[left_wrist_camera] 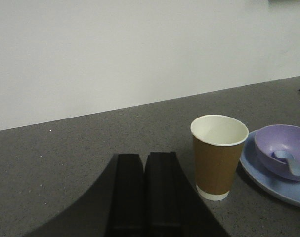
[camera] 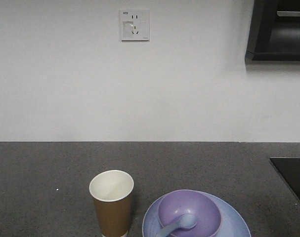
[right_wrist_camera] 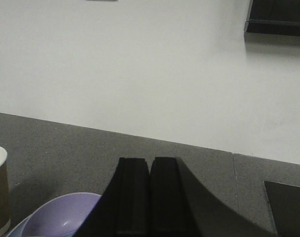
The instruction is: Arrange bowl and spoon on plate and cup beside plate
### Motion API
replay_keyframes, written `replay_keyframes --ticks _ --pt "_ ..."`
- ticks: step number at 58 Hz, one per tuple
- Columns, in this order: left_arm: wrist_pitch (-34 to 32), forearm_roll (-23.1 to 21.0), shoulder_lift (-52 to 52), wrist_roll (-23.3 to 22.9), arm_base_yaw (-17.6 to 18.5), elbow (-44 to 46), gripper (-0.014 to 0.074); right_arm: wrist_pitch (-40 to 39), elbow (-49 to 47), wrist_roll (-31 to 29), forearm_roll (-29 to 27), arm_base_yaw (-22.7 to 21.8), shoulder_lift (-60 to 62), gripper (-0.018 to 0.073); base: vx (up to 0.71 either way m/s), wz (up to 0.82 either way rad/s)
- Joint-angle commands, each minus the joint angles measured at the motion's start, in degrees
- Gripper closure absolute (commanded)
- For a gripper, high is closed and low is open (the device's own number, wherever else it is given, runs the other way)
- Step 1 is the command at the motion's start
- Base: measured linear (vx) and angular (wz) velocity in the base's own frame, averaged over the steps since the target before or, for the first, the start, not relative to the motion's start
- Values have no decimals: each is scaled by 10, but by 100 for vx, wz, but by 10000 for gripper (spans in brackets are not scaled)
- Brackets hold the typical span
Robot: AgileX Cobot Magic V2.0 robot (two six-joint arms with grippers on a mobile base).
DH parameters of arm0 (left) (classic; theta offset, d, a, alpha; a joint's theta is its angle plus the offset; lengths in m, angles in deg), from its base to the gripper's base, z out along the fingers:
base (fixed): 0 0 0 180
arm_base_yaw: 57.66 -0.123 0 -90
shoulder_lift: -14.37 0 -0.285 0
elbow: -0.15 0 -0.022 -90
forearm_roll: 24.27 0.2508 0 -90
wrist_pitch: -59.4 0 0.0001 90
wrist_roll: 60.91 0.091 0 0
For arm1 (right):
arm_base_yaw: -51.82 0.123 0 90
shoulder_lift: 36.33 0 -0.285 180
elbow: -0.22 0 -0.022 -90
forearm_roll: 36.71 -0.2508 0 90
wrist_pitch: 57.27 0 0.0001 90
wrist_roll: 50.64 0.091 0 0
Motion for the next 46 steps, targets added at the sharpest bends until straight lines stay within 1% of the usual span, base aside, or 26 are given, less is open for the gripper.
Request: replay_keyframes --ticks 1,27,29,33,35,39,44,46 --pt "-49 17 1 -6 -1 5 602 -49 -15 -3 1 -2 2 568 0 0" --pt "-48 17 1 -4 -1 2 602 -46 -15 -3 1 -2 2 568 0 0" --pt "-48 17 1 9 -1 2 602 -46 -15 -3 1 -2 2 568 0 0" --pt "-50 5 7 57 -7 0 602 -46 -15 -3 1 -2 2 568 0 0" --pt "-57 -3 12 77 -15 -5 602 -46 -15 -3 1 -2 2 568 0 0" --pt "-68 -29 28 107 -44 -16 602 -46 -15 -3 1 -2 2 568 0 0" --pt "-86 -85 58 147 -98 -41 602 -46 -15 -3 1 -2 2 568 0 0" --pt "-99 -100 67 160 -115 -53 602 -46 -15 -3 1 -2 2 568 0 0"
